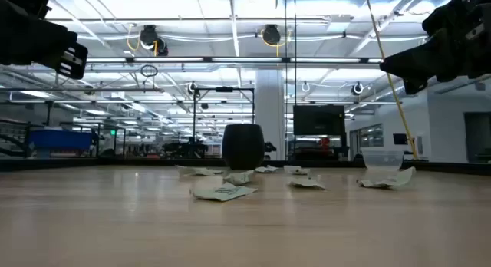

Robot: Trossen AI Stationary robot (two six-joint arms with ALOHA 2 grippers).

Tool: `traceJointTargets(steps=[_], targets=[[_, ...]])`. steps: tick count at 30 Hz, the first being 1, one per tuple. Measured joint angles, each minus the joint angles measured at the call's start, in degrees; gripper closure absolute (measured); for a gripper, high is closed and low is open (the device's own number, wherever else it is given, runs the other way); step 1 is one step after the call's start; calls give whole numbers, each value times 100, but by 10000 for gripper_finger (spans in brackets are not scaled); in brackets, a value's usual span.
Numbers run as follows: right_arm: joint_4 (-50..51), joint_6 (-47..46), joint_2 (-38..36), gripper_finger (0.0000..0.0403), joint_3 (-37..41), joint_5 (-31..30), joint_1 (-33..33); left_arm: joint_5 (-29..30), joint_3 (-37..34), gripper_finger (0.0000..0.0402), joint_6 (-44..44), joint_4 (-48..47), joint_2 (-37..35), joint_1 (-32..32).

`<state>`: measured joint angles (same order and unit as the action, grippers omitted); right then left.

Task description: Pick and place items into bin

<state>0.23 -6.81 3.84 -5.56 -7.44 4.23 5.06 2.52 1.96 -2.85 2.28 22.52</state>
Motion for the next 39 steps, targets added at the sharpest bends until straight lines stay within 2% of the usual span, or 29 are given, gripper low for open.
traceJointTargets(steps=[36,39], targets=[[-1,0,0,334,0,0,0,0,0,339,2,0,0,-2],[-257,15,0,334,0,-2,2,2,0,339,1,0,0,-1]])
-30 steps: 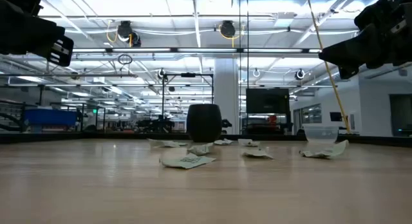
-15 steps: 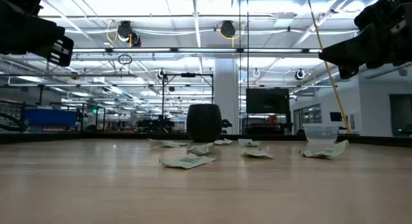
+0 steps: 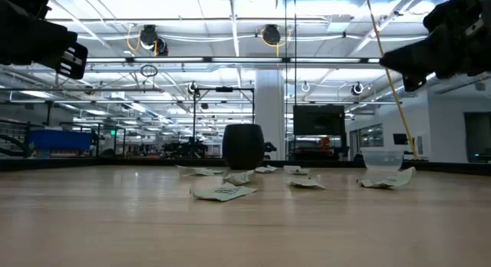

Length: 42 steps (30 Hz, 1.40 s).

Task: Pick and place items into bin
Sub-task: Put the stevia packet into the top transparent bin

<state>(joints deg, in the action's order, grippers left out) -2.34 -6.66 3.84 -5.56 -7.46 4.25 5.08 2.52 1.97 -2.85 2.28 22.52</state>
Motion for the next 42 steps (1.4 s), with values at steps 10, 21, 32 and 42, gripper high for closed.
traceJointTargets(steps=[10,21,32,42], targets=[[-1152,-641,-4,334,-4,13,0,-2,0,339,-1,-1,2,-1],[-3214,-638,936,360,-4,1047,214,-2,0,339,-1,-2,2,0],[-3529,1310,3867,362,-935,-125,1554,-2,0,339,-1,-2,0,1],[-2871,2735,6712,299,-2000,-2445,2676,-2,0,339,-1,-2,2,-1]])
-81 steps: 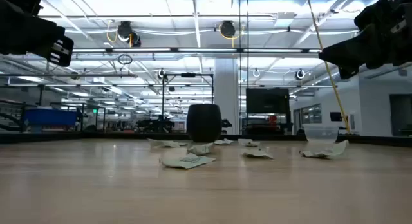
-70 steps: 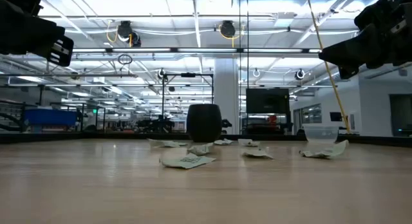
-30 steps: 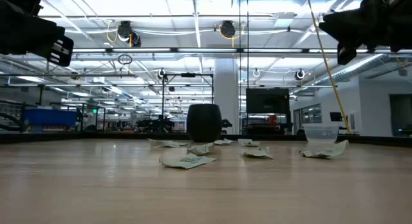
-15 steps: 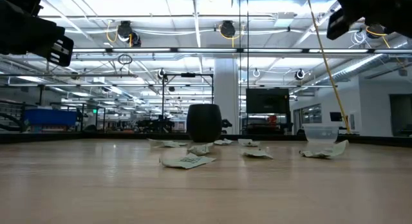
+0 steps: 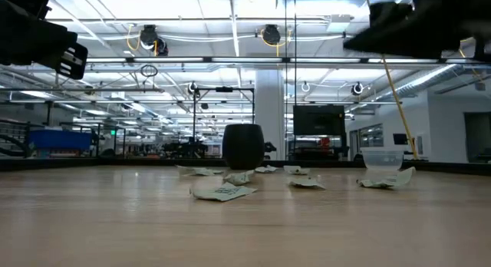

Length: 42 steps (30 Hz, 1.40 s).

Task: Pick and place items into bin
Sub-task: Put the stevia packet into the top transparent bin

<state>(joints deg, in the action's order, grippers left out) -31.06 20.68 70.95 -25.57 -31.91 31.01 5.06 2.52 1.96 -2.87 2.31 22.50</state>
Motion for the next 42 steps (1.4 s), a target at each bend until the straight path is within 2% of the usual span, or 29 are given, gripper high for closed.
traceJointTargets(steps=[3,5,7,12,16,21,26,31,42], targets=[[639,-196,512,272,-173,-822,262,0,0,339,0,0,0,2],[829,-644,838,252,-282,-1075,441,0,0,339,0,0,-2,0],[817,-991,1152,232,-429,-1132,634,0,0,339,0,0,0,1],[1201,-1142,1768,188,-857,-1132,1104,0,0,339,0,0,0,2],[2065,-1325,1902,168,-1053,-1129,1284,0,0,339,0,0,0,2],[3145,-2294,1897,167,-1163,-698,1203,0,0,339,0,0,-2,1],[3184,-2234,1896,175,-1167,-649,1140,0,0,339,0,0,0,0],[3391,-2292,2017,176,-1167,-343,939,0,0,339,0,1,-2,1],[2892,-2159,2438,181,-1182,-498,834,0,0,339,0,0,-2,2]])
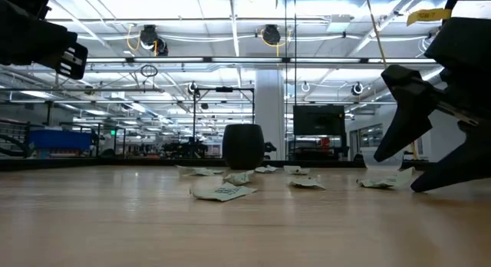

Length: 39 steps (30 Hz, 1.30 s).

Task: Pick and place items into bin
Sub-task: Put the stevia packet into the top transparent bin

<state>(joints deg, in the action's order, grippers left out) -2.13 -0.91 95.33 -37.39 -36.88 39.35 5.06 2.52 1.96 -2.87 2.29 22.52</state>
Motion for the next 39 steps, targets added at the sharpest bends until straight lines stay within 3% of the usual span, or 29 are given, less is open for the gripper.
traceJointTargets(steps=[10,22,32,39], targets=[[62,45,-55,250,15,94,9,0,0,339,0,0,1,0],[107,177,-46,342,31,-205,13,0,0,339,0,0,0,0],[-19,183,-46,384,31,-224,15,2,0,339,0,0,0,-1],[-496,782,-174,401,31,-1121,-37,2,0,339,0,0,1,-1]])
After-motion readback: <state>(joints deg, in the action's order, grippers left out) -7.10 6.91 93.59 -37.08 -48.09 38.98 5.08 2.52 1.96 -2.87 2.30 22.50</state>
